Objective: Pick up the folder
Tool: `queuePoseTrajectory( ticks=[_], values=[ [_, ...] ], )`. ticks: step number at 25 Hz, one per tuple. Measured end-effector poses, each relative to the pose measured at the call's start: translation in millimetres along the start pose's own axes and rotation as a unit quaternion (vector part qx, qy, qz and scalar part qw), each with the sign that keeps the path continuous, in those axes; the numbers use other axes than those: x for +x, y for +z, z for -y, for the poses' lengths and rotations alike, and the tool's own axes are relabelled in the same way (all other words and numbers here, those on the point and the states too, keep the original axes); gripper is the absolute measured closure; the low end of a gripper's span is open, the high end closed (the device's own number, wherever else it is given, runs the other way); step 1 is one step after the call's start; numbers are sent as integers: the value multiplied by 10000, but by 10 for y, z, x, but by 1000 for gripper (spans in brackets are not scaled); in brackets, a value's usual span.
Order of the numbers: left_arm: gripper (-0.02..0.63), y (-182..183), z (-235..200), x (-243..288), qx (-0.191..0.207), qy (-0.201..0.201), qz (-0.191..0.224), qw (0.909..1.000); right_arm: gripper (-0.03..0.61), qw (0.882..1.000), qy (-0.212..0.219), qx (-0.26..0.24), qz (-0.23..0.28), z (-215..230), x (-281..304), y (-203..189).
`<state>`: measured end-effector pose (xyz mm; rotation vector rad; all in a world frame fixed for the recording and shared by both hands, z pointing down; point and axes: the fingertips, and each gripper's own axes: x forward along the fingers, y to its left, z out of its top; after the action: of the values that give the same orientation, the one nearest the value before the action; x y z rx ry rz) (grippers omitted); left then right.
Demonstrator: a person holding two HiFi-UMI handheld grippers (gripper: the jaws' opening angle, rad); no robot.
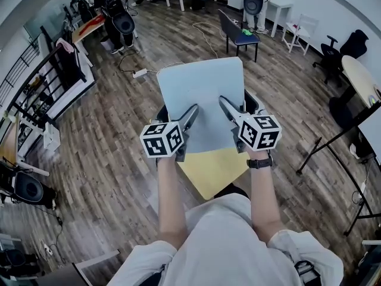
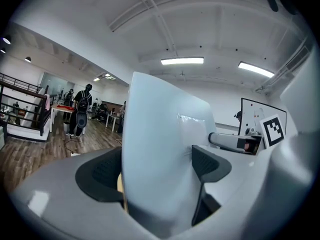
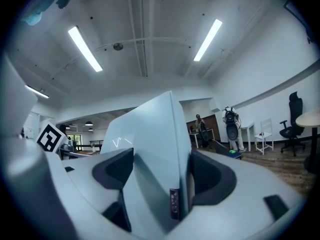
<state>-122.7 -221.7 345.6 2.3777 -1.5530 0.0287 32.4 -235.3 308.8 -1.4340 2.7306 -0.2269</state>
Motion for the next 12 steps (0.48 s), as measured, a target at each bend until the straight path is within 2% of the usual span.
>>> queuePoseTrajectory(
  ticks=[12],
  values=[
    [170,493,132,-315,433,-51,569,9974,244,9982,61,-274,525,-284,-182,486]
  ],
)
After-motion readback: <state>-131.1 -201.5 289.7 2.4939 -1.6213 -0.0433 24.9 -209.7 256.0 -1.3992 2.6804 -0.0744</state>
